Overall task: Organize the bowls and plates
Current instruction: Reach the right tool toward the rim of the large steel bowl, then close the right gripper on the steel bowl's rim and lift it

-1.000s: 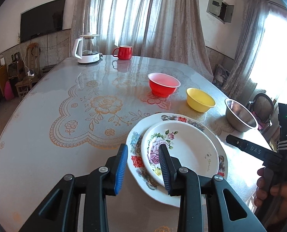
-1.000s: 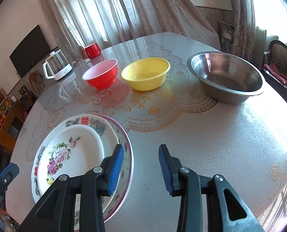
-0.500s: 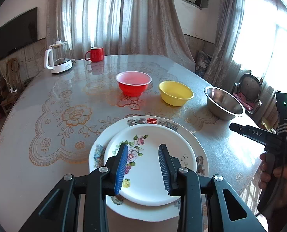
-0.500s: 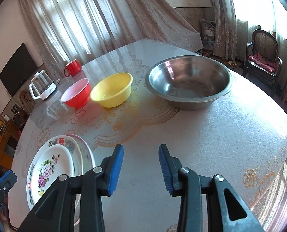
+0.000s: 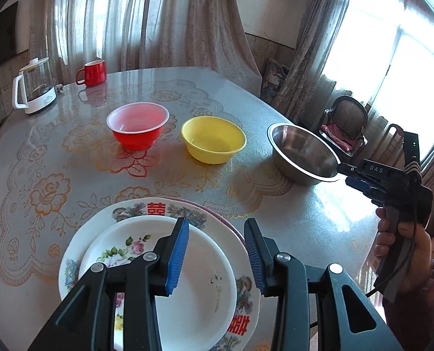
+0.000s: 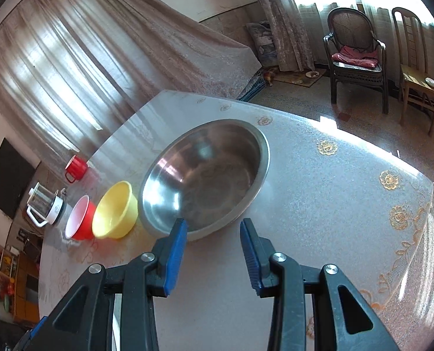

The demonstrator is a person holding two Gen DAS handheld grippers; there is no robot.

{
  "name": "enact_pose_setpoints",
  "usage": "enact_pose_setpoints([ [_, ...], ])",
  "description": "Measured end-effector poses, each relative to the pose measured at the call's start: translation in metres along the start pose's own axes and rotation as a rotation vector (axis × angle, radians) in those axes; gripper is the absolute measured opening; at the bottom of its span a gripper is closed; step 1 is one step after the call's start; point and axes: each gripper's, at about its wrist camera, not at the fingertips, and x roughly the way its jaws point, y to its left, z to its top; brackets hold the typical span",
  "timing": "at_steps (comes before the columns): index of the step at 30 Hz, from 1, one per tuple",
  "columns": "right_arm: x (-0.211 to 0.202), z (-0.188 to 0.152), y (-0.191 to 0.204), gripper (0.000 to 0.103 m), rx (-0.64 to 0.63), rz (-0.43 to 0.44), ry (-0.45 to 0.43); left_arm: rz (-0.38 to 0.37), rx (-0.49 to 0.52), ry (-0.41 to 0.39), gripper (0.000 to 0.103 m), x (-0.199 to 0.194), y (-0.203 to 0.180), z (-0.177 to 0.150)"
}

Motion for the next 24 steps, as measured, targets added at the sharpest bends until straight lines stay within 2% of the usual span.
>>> enact_pose_setpoints([
  [3, 0.015, 0.014, -0.008, 0.038, 0.027, -0.029, 0.011, -0.029, 0.003, 0.019, 0.04, 0.016, -0.009, 0.011],
  [7, 0.04, 0.031, -0.017, 0.038, 0.053, -0.051, 0.042, -0.101, -0.036, 0.055, 0.051, 0.044, -0.022, 0.028],
  [8, 0.046, 0.032, -0.017, 0.038, 0.055, -0.055, 0.048, -0.109, -0.046, 0.064, 0.051, 0.051, -0.025, 0.031],
  [9, 0.052, 0.033, -0.018, 0.036, 0.054, -0.059, 0.058, -0.117, -0.047, 0.073, 0.051, 0.057, -0.029, 0.034],
  [12, 0.063, 0.03, -0.018, 0.018, 0.057, -0.072, 0.11, -0.122, -0.037, 0.09, 0.051, 0.072, -0.039, 0.038],
  [14, 0.06, 0.028, -0.016, 0.018, 0.045, -0.08, 0.106, -0.127, -0.03, 0.094, 0.051, 0.078, -0.043, 0.039],
  [17, 0.056, 0.021, -0.017, 0.016, 0.048, -0.048, 0.12, -0.134, -0.047, 0.11, 0.052, 0.085, -0.045, 0.038],
  [19, 0.054, 0.016, -0.02, 0.014, 0.066, -0.005, 0.143, -0.132, -0.064, 0.109, 0.06, 0.087, -0.044, 0.038],
  [24, 0.044, 0.003, -0.019, 0.012, 0.048, 0.064, 0.181, -0.139, -0.092, 0.1, 0.066, 0.089, -0.043, 0.037],
])
